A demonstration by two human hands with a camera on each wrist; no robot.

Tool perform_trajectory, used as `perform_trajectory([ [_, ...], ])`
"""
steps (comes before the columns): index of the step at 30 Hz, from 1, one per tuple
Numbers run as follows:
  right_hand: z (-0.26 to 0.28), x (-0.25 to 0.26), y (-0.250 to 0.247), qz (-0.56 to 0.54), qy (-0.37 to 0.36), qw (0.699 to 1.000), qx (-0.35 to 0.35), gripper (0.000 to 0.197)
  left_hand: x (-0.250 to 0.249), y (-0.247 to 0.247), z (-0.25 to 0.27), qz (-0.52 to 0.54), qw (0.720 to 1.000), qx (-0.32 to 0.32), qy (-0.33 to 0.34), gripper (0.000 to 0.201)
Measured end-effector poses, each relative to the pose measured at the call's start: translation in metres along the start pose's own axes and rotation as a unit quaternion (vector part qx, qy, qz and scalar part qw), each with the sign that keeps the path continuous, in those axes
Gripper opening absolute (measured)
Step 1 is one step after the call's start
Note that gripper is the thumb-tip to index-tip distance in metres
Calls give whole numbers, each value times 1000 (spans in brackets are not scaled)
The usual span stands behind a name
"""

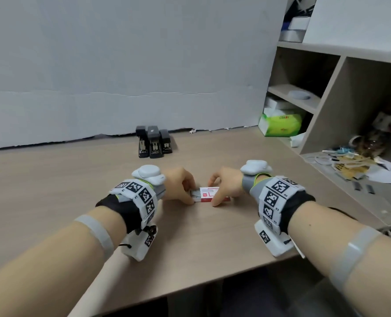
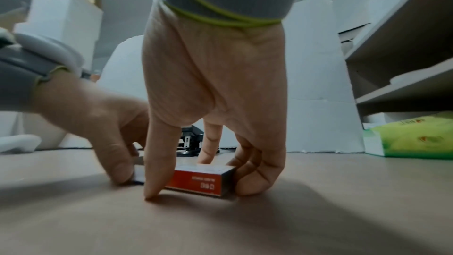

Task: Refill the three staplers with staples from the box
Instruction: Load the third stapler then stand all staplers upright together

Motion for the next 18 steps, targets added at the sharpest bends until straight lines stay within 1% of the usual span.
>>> perform_trajectory([
  [3, -4, 8, 4, 27, -16, 999, -12, 42, 0, -2, 0, 15, 1000, -20, 3, 35],
  [5, -8, 12, 0, 13, -23, 999, -22, 39, 5, -5, 0, 48, 998, -32, 3, 32],
  [7, -12, 16, -8, -19, -34, 999, -37, 40, 14, -14, -1, 110, 992, -53, 13, 27],
  [9, -17, 23, -19, -69, -50, 995, -58, 39, 25, -28, -2, 188, 978, -84, 26, 26],
  [10, -21, 27, -25, -87, -57, 992, -70, 38, 32, -36, -2, 242, 965, -100, 31, 28],
  [12, -28, 34, -36, -101, -67, 988, -101, 35, 42, -47, -1, 348, 929, -123, 36, 37],
  [14, -34, 42, -45, -105, -75, 984, -122, 33, 49, -53, -2, 438, 889, -122, 48, 41],
  [17, -47, 47, -52, -107, -77, 982, -138, 32, 60, -54, -8, 563, 819, -95, 61, 22],
  [18, -50, 48, -54, -103, -77, 982, -139, 32, 65, -54, -10, 586, 803, -91, 58, 19],
])
Point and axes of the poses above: each hand's wrist, its own z-axis away from the middle knuckle, its own y-axis out of the palm, x = y × z, the point moved 10 cm from there along -z, towards the middle knuckle, and after that the axes turned 7 degrees about x, right-handed, at the moved point
